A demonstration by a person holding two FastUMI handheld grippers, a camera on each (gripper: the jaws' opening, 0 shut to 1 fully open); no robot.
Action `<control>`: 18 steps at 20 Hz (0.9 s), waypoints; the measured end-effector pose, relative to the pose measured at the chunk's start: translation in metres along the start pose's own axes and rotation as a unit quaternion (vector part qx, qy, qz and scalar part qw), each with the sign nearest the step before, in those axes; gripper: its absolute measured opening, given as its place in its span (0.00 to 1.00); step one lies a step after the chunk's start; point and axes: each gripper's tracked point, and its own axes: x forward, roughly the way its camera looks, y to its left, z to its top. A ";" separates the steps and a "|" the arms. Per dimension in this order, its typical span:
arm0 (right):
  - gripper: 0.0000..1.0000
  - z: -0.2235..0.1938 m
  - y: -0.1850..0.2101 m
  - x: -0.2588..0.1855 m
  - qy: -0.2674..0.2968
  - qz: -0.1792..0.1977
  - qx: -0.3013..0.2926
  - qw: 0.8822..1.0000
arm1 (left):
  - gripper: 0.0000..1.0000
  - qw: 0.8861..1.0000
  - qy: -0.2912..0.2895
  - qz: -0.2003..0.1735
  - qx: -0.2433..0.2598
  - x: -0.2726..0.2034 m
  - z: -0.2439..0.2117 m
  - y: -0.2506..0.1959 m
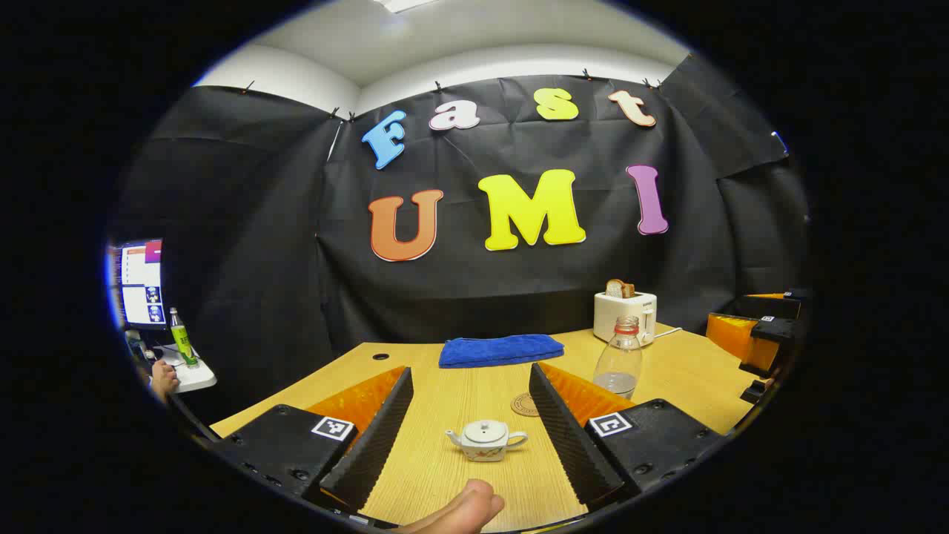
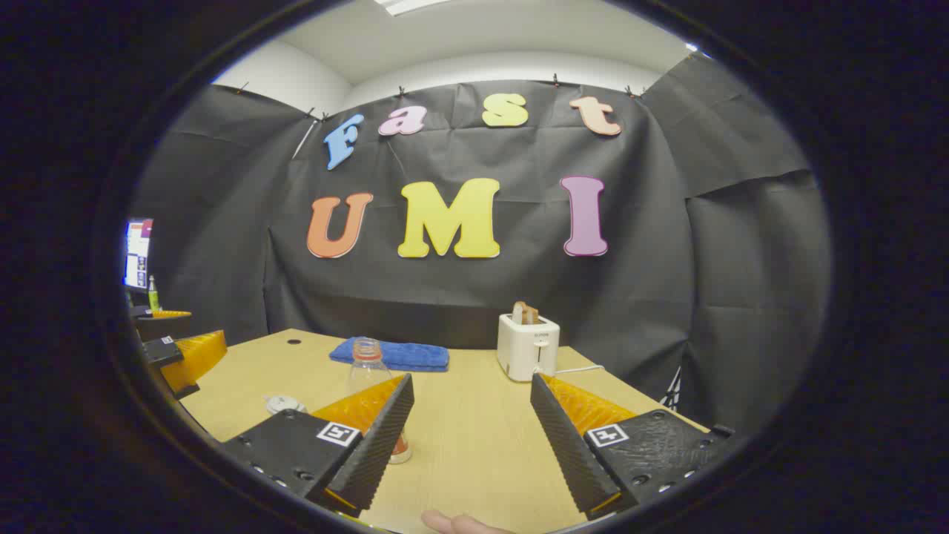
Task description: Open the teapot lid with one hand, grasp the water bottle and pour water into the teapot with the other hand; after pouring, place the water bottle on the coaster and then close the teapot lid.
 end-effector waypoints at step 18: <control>0.95 -0.018 0.001 0.009 0.018 0.000 -0.012 1.000 | 1.00 0.998 0.022 0.013 -0.057 0.040 -0.032 0.030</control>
